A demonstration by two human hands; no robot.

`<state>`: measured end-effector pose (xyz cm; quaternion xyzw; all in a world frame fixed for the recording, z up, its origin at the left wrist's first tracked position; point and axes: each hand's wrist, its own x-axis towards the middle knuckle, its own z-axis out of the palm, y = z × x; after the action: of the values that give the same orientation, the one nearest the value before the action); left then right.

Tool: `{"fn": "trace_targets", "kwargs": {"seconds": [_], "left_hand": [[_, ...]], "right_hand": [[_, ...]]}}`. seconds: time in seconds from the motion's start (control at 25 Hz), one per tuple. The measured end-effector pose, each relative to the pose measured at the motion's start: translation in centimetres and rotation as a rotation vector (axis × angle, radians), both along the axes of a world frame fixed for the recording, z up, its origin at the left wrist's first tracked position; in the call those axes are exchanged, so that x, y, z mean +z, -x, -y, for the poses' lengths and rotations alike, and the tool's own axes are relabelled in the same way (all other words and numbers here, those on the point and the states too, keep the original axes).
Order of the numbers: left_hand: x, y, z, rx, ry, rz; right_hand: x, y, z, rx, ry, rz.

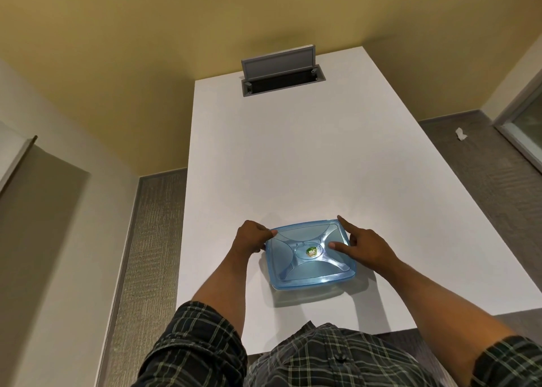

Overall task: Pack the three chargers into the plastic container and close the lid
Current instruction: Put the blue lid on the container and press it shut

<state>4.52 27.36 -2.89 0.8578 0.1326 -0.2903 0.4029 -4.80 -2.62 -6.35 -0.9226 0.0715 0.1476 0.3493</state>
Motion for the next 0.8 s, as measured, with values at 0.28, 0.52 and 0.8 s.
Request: {"fn": "trace_targets", "kwargs": {"seconds": [0.28,0.52,0.8], "left_hand": [[-0.8,0.1,-0.4,0.188,0.048,-0.066],[-0.9,-0.5,-0.1,0.315,0.101,-0.212],[-0.6,-1.4,0.3,0.399,0.075,-0.324]], "right_hand": [[0.2,-0.7,-0.4,0.023,0.082,-0.06],[0.2,-1.5,0.1,0.073,0.029,-0.144],[1.1,-3.6,0.1,0.04,0.194,-0.116]]}}
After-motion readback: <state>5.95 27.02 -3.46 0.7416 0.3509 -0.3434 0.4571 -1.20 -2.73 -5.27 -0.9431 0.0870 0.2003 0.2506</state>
